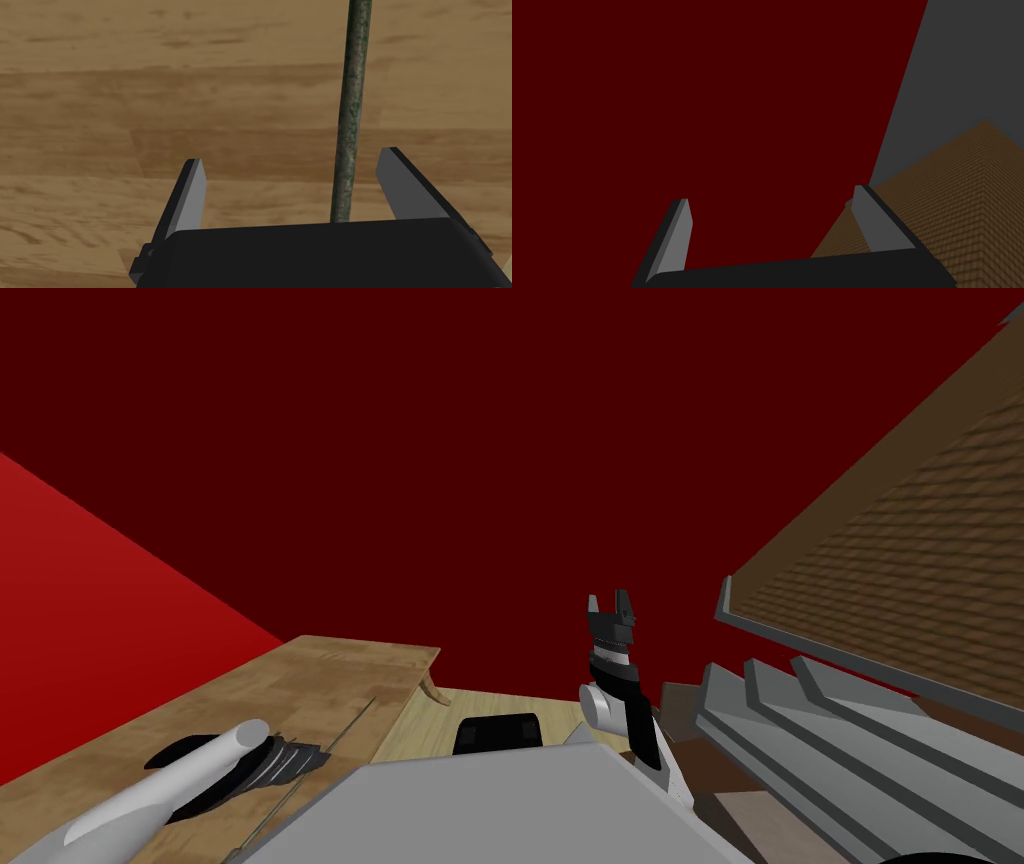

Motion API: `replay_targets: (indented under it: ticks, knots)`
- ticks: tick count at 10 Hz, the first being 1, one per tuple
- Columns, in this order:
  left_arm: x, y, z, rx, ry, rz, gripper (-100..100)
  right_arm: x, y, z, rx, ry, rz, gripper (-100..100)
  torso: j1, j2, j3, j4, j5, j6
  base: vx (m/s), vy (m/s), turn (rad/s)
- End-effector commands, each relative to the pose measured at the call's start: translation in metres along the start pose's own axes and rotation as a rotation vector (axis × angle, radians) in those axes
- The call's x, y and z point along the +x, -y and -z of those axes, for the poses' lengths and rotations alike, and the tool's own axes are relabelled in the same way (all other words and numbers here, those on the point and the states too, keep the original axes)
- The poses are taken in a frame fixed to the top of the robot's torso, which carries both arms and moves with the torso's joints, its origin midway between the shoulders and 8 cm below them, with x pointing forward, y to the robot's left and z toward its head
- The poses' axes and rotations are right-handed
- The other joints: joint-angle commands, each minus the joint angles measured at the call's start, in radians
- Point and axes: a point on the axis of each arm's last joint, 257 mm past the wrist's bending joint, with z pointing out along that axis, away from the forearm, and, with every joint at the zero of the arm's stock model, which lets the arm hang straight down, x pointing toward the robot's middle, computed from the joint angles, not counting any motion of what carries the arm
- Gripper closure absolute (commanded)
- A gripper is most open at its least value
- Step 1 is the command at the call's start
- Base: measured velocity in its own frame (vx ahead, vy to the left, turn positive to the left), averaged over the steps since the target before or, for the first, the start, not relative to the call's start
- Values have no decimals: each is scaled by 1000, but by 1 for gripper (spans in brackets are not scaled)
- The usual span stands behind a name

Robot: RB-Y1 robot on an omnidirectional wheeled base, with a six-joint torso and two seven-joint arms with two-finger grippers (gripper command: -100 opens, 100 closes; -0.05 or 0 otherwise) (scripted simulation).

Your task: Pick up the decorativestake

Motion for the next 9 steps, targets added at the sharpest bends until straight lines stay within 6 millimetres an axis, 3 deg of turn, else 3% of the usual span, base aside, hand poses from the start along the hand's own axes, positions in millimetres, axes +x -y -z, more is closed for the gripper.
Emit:
replay_targets:
  ticks: [1, 2, 4, 8, 9]
  knots:
    - [-8, 12, 3, 9, -15, 23, -100, 0, 0, 0, 0, 0, 0, 0, 0, 0, 0, 0, 0, 0, 23, -51, -169]
    - [-26, 9, -2, -8, 4, 39, -100, 0, 0, 0, 0, 0, 0, 0, -2, -1, 0, 0, 0, 1, 37, -63, -101]
    - [-29, 20, 2, 6, -22, 49, -100, 0, 0, 0, 0, 0, 0, 0, -1, -1, 0, 0, 0, 0, 29, -46, -65]
    - [-62, 17, -3, -19, -15, 79, -100, 0, 0, 0, 0, 0, 0, 0, 0, 1, 0, 0, 0, 0, 14, -35, -68]
    - [-57, 23, 0, -7, -36, 81, -100, 0, 0, 0, 0, 0, 0, 0, -1, 0, 0, 0, 0, 1, 32, -57, -80]
